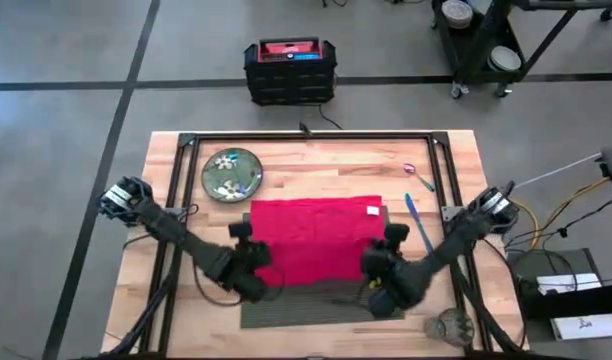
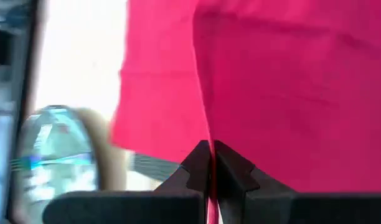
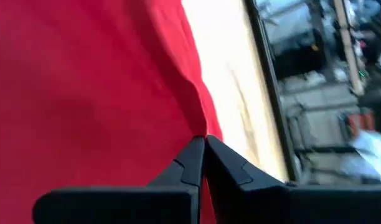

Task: Set table place
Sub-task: Fold the red table napkin

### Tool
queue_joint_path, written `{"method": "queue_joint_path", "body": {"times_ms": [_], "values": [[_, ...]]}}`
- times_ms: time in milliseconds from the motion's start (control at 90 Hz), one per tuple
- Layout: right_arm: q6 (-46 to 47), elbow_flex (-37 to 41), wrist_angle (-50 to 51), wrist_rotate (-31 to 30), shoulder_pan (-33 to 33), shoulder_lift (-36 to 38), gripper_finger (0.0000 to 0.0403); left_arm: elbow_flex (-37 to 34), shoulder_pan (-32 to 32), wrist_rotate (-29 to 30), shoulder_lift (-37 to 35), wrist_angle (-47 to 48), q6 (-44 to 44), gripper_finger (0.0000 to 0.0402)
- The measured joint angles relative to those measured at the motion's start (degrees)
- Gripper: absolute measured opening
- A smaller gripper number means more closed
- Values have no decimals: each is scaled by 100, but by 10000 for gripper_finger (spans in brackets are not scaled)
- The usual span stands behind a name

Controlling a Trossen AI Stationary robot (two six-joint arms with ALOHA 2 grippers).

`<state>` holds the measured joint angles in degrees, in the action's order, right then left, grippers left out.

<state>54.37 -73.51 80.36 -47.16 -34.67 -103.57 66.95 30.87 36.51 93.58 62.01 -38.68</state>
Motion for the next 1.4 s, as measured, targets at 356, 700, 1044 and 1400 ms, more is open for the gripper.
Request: {"method": "queue_joint_path", "body": {"times_ms": [356,700,1044,1400], "values": [[-1292,604,-715,-128,1182,6,0,-313,-627,1091,-243,205,109,0],[-2442,1432,-2346,-166,1830,6,0,-803,-834,1000,-234,-378,49,0],[-2611,1680,-2691,-234,2166,6,14,-1126,-1017,922,-234,-936,372,26],[-3195,1242,-2204,-258,2311,71,186,-885,-1126,950,-255,-484,355,188]]}}
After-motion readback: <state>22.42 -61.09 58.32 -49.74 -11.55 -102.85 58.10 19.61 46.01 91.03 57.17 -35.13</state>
